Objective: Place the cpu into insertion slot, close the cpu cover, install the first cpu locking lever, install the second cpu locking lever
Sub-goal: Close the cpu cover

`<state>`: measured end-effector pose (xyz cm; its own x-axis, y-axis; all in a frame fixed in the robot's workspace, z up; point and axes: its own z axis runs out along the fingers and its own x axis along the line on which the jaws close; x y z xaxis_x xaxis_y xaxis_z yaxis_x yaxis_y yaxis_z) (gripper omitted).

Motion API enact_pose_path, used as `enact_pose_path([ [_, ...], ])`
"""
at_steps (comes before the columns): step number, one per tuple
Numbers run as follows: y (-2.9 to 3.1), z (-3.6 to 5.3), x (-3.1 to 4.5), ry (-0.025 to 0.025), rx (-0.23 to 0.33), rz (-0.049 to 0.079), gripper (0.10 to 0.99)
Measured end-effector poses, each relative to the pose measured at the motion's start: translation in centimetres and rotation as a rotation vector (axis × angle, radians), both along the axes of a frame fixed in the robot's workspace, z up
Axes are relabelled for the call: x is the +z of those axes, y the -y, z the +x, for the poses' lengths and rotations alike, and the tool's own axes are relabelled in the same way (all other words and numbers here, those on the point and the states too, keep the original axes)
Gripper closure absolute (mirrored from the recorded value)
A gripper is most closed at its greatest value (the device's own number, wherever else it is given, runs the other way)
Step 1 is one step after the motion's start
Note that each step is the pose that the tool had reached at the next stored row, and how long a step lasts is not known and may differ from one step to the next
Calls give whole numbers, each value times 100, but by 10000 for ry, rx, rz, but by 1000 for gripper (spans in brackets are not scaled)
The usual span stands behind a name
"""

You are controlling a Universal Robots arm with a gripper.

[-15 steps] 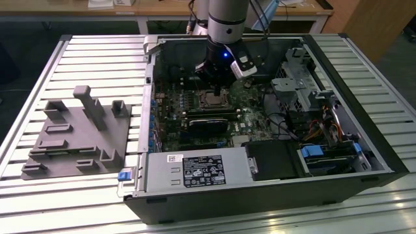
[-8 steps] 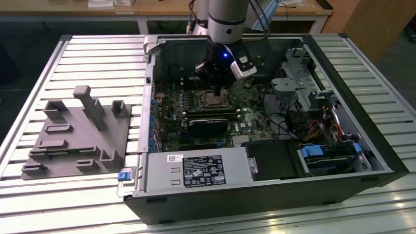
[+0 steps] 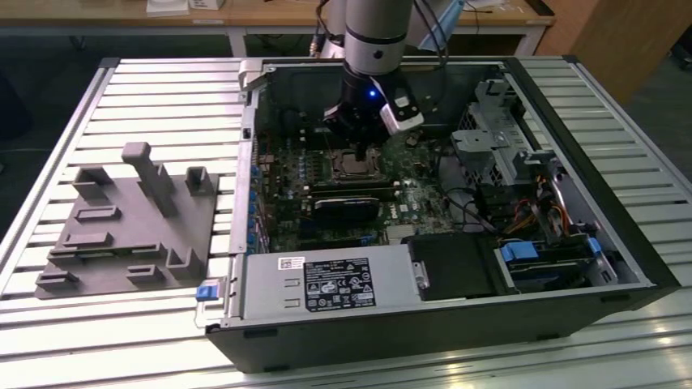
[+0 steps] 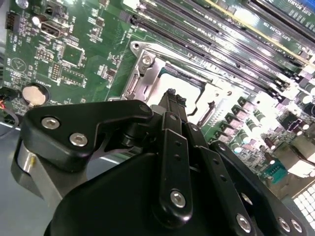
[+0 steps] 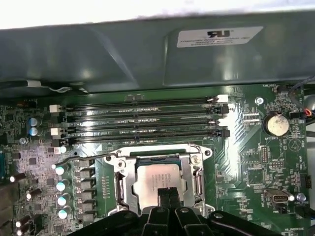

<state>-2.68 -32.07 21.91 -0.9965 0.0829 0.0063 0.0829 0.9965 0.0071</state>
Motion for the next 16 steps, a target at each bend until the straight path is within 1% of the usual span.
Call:
enact_pose_path([
  [6,0,-135,-31,37,-43,1,980],
  [10,7,-182,-69,37,-79,7,980],
  [16,8,-287,-102,37,-115,10,980],
])
